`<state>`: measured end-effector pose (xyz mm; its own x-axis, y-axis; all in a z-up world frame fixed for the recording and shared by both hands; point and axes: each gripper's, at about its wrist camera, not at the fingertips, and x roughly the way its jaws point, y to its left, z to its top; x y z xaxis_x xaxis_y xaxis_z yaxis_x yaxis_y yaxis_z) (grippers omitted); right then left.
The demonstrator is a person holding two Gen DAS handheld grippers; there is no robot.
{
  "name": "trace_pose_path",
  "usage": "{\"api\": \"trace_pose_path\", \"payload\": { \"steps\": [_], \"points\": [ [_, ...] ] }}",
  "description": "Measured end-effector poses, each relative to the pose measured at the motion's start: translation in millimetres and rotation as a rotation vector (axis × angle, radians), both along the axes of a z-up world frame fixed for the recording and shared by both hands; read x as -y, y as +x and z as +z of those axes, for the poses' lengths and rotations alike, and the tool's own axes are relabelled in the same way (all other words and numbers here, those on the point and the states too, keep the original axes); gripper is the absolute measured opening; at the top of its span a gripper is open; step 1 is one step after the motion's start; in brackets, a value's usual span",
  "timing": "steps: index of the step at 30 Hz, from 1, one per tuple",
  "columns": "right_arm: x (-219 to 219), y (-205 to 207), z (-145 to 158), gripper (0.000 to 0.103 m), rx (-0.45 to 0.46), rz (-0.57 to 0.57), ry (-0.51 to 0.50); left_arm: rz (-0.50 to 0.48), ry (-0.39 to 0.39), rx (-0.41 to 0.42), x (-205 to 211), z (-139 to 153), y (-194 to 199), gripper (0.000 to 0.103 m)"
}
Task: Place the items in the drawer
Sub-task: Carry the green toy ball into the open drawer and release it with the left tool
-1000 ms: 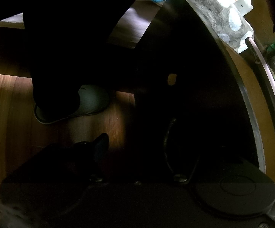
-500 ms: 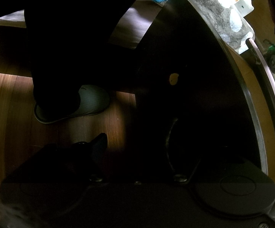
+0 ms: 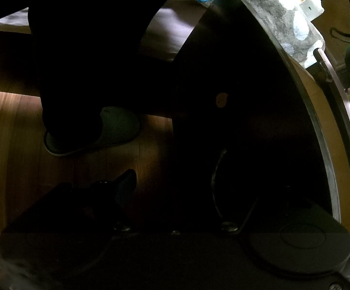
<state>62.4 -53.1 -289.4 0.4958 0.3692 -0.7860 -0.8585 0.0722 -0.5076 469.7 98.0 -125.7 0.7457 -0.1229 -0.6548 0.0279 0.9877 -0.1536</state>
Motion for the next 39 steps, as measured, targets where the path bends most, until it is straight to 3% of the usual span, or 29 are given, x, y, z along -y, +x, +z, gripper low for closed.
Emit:
{"api": "trace_pose_path", "payload": {
  "steps": [6, 12, 16, 21, 27, 33, 39],
  "points": [
    [0, 1, 1, 0.072, -0.004, 0.003, 0.0, -0.134, -0.06, -0.013, 29, 11, -61, 0.079],
    [1, 0, -1, 0.072, 0.006, 0.016, 0.003, -0.37, -0.103, -0.074, 62, 10, -125, 0.079],
    [2, 0, -2, 0.072, 0.015, 0.026, 0.006, -0.469, -0.006, -0.158, 90, -16, -153, 0.079],
    [2, 0, -2, 0.072, 0.015, 0.025, 0.012, -0.471, 0.134, -0.257, 109, -59, -156, 0.079],
    [5, -1, -3, 0.072, 0.029, 0.033, 0.016, -0.447, 0.151, -0.307, 103, -87, -146, 0.079],
    [9, 5, 3, 0.057, 0.014, 0.006, 0.063, -0.417, 0.18, -0.342, 97, -103, -140, 0.081],
    [15, 16, 16, 0.048, -0.06, -0.062, 0.142, -0.375, 0.179, -0.335, 92, -96, -148, 0.083]
  ]
}}
